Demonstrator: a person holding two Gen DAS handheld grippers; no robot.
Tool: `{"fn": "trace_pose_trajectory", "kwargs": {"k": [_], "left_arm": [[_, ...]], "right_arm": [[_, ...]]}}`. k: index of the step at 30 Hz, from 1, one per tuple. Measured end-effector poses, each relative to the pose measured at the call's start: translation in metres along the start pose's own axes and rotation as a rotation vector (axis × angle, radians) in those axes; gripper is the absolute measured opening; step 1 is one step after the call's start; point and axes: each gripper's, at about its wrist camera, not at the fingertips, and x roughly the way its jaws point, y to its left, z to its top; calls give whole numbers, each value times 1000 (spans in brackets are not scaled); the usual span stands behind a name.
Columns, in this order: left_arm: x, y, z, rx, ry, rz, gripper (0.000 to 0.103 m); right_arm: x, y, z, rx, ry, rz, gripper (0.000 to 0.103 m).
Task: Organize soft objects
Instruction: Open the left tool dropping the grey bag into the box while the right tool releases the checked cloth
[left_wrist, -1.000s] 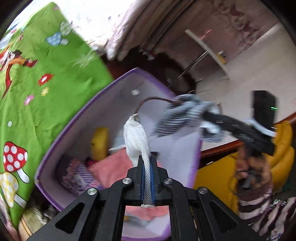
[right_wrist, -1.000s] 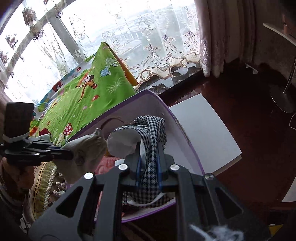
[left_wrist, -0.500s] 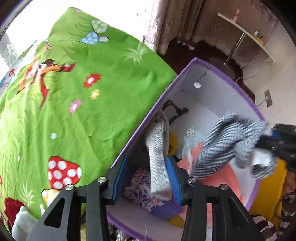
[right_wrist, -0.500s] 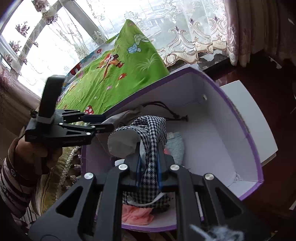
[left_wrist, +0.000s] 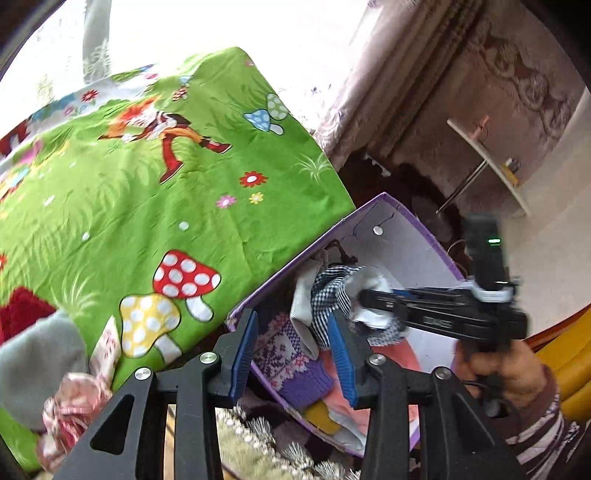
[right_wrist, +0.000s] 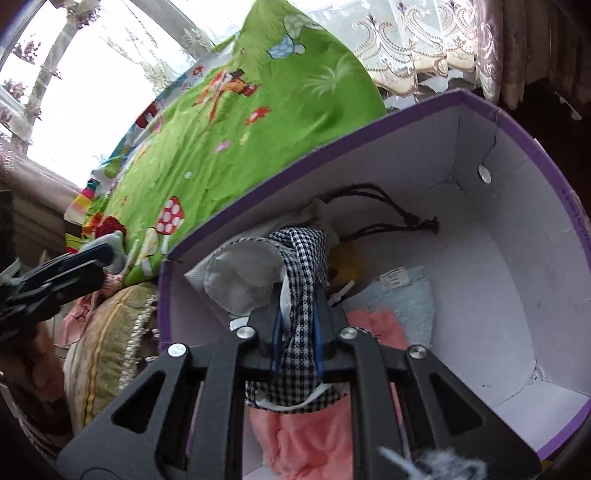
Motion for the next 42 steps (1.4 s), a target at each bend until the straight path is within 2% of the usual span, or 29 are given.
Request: {"fn": "trace_pose_trajectory", "kwargs": {"k": [5,7,8,9,11,13,15,18,20,23,25,28,31,33,35,40,42], "left_arm": [[-7,7,-13,-36,-21,-29,40],[-5,7,-12,-39,-20,-53,34],[-2,5,-11,-35,-12,-66,30],[3,0,-9,-23,5,-89,28],[18,-10,-4,-4,74,-172,20],[42,-19,2,-11,155,-192,18],[70,-25,8,-1,234,-201,17],[110,-21,17,-48,327,-150,16],[129,-14,24,-84,350,-92,16],[152,1,30,-136,375,28,16],[161,5,30,-163,399,49,17],[157,0,30,-152,384,37,19],[132,3,27,-192,348,-18,26],[106,7,26,-205,291,-51,40],[76,11,22,-214,223,-79,46],[1,29,-3,-248,51,-144,47],[-26,43,-10,-249,-22,-148,47]], "right_arm": [[30,-8,1,9,78,-134,19],[31,-9,1,8,84,-168,25],[29,-8,1,1,85,-184,33],[26,-7,0,-7,84,-193,41],[23,-5,-2,-21,80,-194,49],[21,-4,-4,-21,86,-203,51],[18,-6,-7,-14,89,-199,60],[9,-7,-12,-14,79,-198,69],[3,-7,-16,-28,78,-199,77],[-5,-3,-23,-67,76,-230,81],[-10,0,-25,-84,64,-245,82],[-16,9,-28,-113,45,-270,83],[-16,29,-25,-149,31,-285,83],[-23,28,-23,-160,22,-287,83],[-30,31,-22,-160,11,-281,83],[-37,48,-17,-194,-11,-268,83],[-41,57,-14,-210,-26,-259,83]]}}
